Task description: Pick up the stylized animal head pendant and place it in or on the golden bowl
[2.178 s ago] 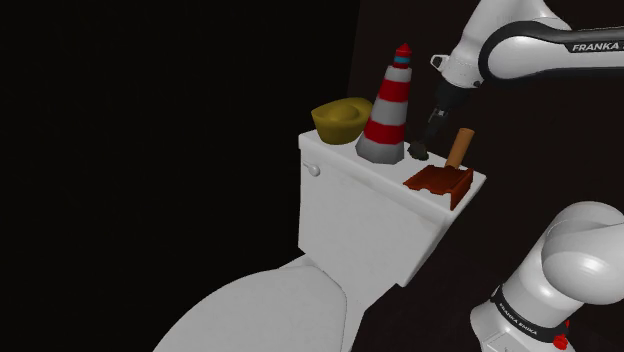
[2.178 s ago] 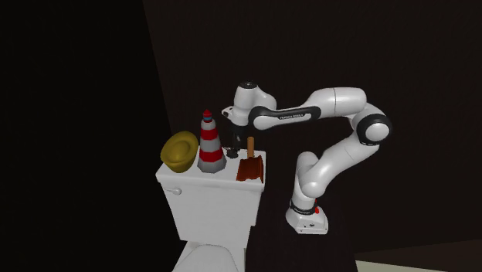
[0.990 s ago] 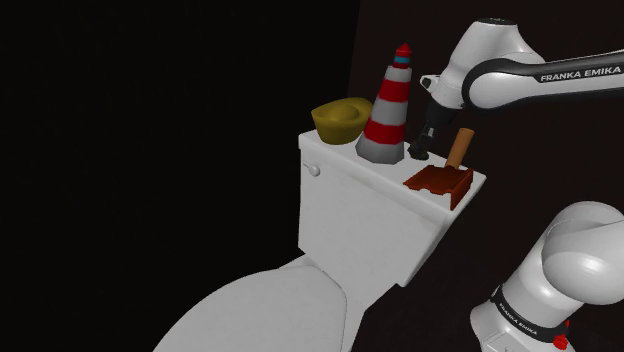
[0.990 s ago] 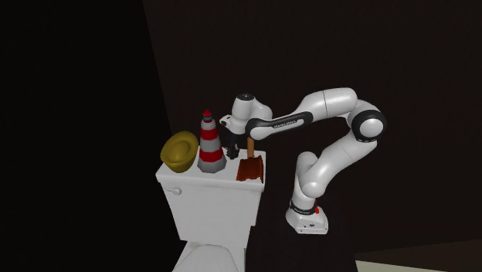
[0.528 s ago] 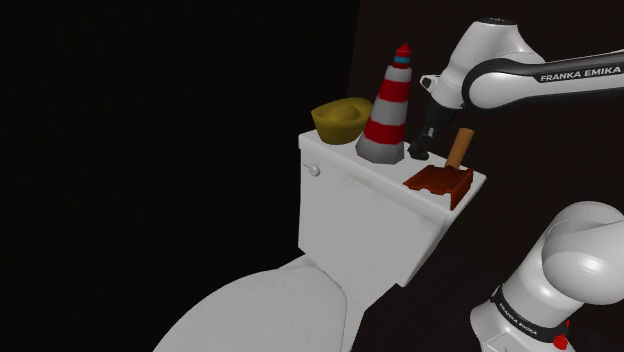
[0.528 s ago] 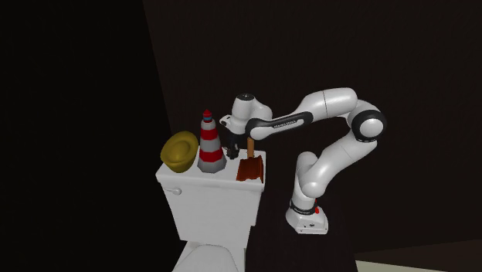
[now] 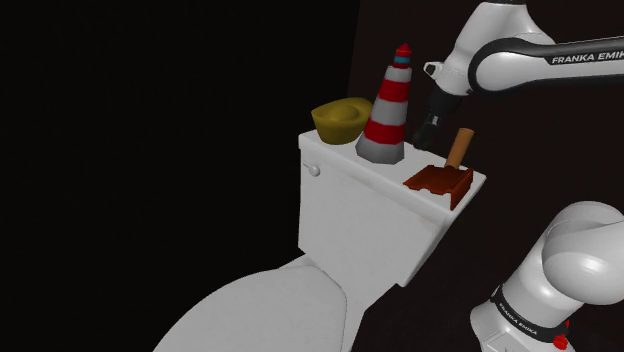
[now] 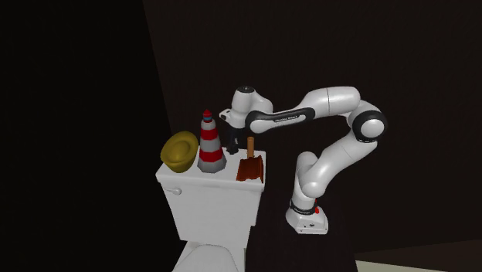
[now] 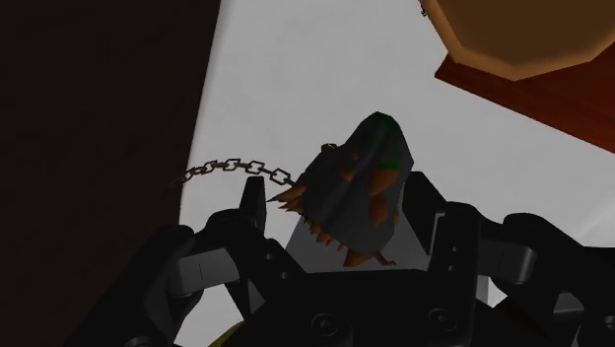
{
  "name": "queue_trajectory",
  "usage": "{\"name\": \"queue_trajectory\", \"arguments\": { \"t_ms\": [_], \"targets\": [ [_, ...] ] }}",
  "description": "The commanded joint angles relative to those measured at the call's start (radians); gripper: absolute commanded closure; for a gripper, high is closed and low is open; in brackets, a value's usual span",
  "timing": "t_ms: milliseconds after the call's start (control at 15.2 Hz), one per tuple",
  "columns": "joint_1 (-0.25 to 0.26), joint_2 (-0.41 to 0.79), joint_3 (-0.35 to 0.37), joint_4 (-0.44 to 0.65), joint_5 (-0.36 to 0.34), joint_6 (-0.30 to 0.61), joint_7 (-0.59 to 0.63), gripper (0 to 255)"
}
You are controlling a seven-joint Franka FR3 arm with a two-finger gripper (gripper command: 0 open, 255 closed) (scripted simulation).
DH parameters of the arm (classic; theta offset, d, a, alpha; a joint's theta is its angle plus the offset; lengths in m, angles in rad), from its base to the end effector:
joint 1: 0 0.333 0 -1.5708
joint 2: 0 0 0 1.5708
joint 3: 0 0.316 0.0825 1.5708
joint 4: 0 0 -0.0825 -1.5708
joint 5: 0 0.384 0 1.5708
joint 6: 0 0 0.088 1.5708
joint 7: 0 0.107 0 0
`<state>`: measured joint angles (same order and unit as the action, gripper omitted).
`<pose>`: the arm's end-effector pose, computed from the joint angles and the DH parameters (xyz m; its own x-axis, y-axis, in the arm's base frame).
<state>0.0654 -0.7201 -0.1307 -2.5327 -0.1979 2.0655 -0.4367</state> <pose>0.3582 -0.0391 0.5294 0.8716 0.4573 0.1766 0.4234 -0.8838 0.1991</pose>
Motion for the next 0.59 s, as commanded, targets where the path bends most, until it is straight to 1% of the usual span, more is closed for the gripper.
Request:
{"name": "queue_trajectory", "arguments": {
  "t_ms": [0, 528],
  "targets": [
    [0.001, 0.0, 0.001, 0.026, 0.003, -0.027, -0.004, 255],
    [0.006, 0.005, 0.009, 0.137, 0.015, -0.131, -0.015, 255]
  ]
}}
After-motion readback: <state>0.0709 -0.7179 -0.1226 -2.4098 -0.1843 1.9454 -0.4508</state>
